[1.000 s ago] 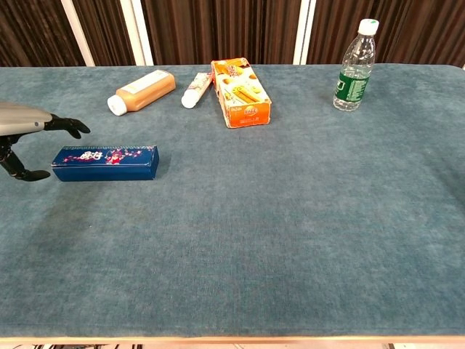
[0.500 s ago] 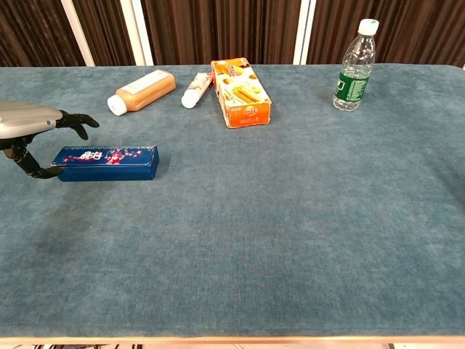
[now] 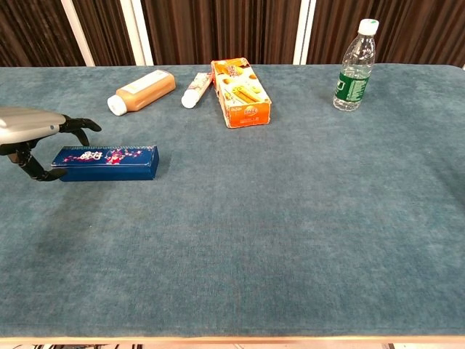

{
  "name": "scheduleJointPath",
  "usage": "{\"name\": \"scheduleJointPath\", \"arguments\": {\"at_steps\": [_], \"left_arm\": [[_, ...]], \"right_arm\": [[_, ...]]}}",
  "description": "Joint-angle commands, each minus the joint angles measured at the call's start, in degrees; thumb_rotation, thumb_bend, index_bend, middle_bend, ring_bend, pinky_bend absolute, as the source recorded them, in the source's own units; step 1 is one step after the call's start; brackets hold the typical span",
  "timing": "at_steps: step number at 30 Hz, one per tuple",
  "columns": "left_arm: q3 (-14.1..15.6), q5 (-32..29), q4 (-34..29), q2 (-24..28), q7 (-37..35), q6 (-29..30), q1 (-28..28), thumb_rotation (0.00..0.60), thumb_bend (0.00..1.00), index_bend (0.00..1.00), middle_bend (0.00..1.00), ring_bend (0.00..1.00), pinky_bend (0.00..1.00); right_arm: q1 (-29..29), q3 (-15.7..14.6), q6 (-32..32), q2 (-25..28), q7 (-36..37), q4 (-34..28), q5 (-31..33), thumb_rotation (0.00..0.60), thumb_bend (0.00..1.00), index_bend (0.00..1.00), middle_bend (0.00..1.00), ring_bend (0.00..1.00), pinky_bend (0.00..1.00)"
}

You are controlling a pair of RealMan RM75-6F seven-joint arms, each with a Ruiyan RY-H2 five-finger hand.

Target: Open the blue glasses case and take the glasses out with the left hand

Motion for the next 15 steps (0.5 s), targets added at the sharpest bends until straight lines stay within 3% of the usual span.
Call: {"name": "scheduleJointPath", "arguments": {"at_steps": [1, 15], "left_arm": [[-0.03, -0.04, 0.06, -0.09, -0.11, 0.07, -0.02, 0.600, 0.43, 0.00, 0.20, 0.00, 0.01], [0.21, -0.20, 0.77, -0.59, -0.31, 0.10, -0.15, 0.600, 0.46, 0.00, 0.21, 0.00, 0.01]], "right_arm": [[0.00, 0.01, 0.01, 0.00, 0.03, 0.00, 0.00, 0.600, 0.20, 0.00, 0.00, 0.00, 0.23], [-0.01, 0.00, 0.01, -0.01, -0.06, 0.00, -0.01, 0.600, 0.20, 0.00, 0.00, 0.00, 0.23]]}}
